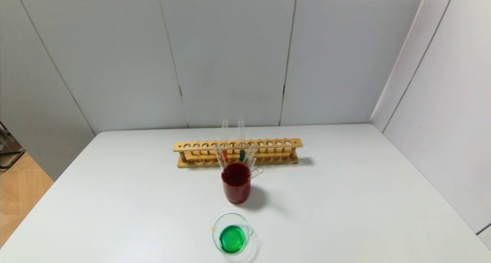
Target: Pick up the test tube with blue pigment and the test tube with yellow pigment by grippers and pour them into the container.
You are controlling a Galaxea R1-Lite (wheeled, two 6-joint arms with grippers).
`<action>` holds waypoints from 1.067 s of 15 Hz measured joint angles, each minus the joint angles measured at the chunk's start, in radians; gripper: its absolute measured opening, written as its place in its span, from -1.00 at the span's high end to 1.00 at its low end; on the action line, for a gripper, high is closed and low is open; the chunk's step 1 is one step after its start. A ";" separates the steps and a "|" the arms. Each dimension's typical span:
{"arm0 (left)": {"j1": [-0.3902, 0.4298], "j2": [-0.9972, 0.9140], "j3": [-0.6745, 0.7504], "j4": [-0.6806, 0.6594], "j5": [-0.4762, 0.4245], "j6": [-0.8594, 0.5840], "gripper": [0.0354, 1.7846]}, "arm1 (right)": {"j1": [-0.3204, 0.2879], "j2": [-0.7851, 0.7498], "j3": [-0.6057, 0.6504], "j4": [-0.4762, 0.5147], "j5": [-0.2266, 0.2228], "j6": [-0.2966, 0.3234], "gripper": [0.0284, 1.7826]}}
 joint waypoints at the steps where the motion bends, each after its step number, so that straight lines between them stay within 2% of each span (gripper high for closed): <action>1: 0.011 -0.003 -0.004 0.000 0.006 -0.006 -0.96 | 0.000 0.000 0.000 0.000 0.000 0.000 -0.96; 3: 0.019 -0.005 0.010 -0.006 -0.038 -0.003 -0.96 | 0.000 0.000 0.000 0.000 0.000 0.000 -0.96; 6: 0.004 -0.005 0.027 -0.026 -0.213 0.009 -0.96 | 0.000 0.000 0.000 0.000 0.000 0.000 -0.96; 8: -0.095 -0.005 0.030 -0.041 -0.277 0.021 -0.96 | 0.000 0.000 0.000 0.000 0.000 0.000 -0.96; 10: -0.176 -0.019 0.064 -0.064 -0.291 0.027 -0.96 | 0.000 0.000 0.000 0.000 0.000 0.000 -0.96; 12: -0.220 -0.054 0.145 -0.116 -0.294 0.031 -0.96 | 0.000 0.000 0.000 0.000 0.000 0.000 -0.96; 16: -0.247 -0.193 0.343 -0.213 -0.275 0.127 -0.96 | 0.000 0.000 0.000 0.000 0.000 0.000 -0.96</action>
